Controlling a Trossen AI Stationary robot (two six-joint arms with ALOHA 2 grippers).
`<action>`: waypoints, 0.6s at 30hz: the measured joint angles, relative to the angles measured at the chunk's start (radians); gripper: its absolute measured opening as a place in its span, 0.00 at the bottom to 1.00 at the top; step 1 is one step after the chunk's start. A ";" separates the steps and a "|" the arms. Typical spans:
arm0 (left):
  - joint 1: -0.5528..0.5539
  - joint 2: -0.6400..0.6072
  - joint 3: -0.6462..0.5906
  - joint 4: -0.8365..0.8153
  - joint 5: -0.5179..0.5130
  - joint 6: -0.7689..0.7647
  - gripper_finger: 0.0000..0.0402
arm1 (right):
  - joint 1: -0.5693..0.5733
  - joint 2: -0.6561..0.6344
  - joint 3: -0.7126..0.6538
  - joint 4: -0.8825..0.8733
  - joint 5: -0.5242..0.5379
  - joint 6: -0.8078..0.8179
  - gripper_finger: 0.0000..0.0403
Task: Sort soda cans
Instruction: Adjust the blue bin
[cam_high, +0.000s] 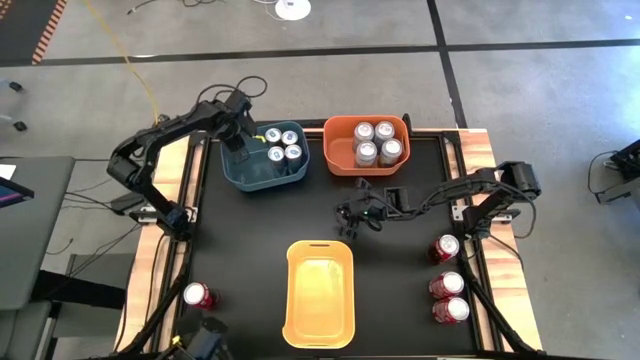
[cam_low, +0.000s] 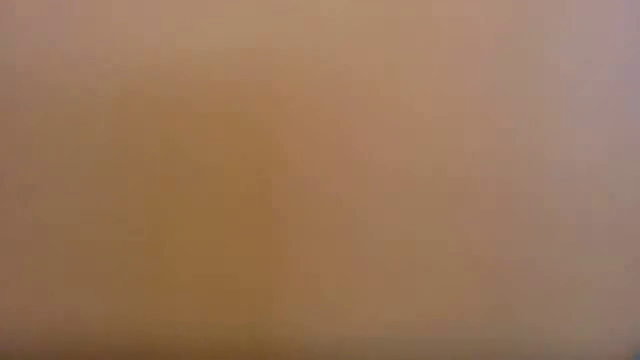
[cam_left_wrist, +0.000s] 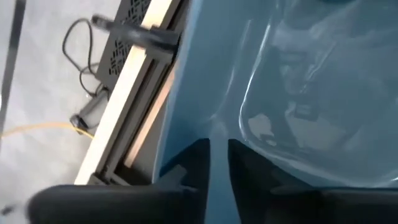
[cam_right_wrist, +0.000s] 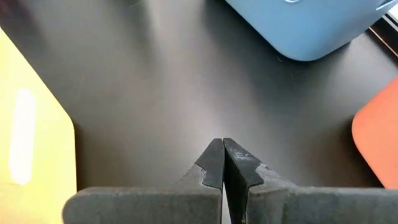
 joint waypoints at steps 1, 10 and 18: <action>0.000 -0.006 0.000 -0.008 -0.002 -0.025 0.09 | 0.000 0.000 0.000 0.000 0.000 0.000 0.06; -0.024 -0.062 0.000 -0.176 -0.002 -0.276 0.01 | 0.000 0.000 0.000 0.003 0.000 0.001 0.06; -0.111 -0.066 0.000 -0.246 -0.021 -0.365 0.00 | 0.000 0.000 0.000 0.028 0.001 0.002 0.06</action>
